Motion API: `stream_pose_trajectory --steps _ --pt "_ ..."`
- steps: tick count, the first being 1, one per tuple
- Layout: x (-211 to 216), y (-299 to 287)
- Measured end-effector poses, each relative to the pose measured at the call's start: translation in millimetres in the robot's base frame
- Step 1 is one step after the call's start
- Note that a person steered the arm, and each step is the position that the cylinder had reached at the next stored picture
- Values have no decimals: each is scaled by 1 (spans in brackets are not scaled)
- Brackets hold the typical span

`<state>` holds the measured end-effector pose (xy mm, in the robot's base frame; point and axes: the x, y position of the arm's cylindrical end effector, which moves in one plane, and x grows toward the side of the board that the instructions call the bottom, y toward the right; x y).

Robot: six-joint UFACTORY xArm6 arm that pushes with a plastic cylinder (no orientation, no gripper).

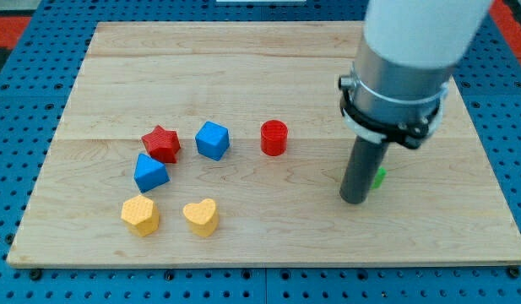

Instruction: Place the red blocks diagonal to the green blocks

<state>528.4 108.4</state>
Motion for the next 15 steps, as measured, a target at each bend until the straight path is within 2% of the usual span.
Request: stream_pose_trajectory --steps 1,2,3,5,6,7,8,9,10,12,13,15 --pt "0 -1" --pt "-5 -62" --pt "-34 -106" --pt "-142 -113" --pt "-155 -184" --pt "-189 -313" --pt "-117 -367" --pt "-43 -328" --pt "-24 -274" --pt "-115 -248" --pt "-122 -234" --pt "-94 -226"
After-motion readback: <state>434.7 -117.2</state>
